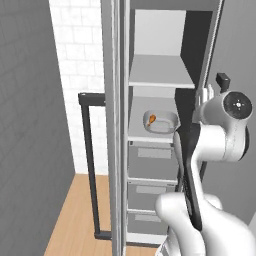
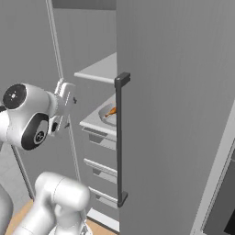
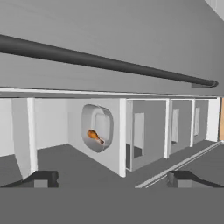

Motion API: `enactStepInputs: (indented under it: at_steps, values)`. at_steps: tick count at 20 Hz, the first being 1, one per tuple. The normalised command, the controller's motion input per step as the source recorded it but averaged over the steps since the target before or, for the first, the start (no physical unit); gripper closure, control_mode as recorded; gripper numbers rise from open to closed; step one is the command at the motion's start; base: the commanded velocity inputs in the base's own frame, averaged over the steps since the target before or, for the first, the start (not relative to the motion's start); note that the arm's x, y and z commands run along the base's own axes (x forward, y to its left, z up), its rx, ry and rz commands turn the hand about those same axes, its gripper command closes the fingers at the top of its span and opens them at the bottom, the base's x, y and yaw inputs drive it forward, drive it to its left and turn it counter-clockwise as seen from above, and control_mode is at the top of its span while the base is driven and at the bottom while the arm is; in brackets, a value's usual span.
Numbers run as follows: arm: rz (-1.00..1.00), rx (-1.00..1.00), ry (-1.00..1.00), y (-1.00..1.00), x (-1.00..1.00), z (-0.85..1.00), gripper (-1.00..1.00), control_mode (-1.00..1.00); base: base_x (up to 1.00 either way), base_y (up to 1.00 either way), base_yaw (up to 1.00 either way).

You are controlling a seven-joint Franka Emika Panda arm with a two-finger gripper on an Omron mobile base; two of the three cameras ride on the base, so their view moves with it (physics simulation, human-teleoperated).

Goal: Take the meat container that has the chicken drumstick and place it on the second highest rack of the freezer. Then take the vegetable container that has the carrot and lemon wedge and place it on the highest rack of the freezer.

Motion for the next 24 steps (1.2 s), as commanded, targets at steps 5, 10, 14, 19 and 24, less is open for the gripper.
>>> enactStepInputs:
  at_steps: [5,10,14,19,24]
  values:
    - [0.01,0.00,0.27,-0.01,-0.25,0.18,-1.00,-1.00,0.00,0.00,0.00]
    - [0.08,0.00,0.10,-0.13,-0.52,-0.01,-1.00,-1.00,0.00,0.00,0.00]
    - [0.05,0.00,0.00,-0.10,-0.56,-0.19,-1.00,-1.00,0.00,0.00,0.00]
    - [0.00,0.00,0.00,0.05,-0.20,-0.11,-1.00,-1.00,0.00,0.00,0.00]
    - [0.00,-0.03,0.00,0.15,0.00,-0.10,-1.00,-1.00,0.00,0.00,0.00]
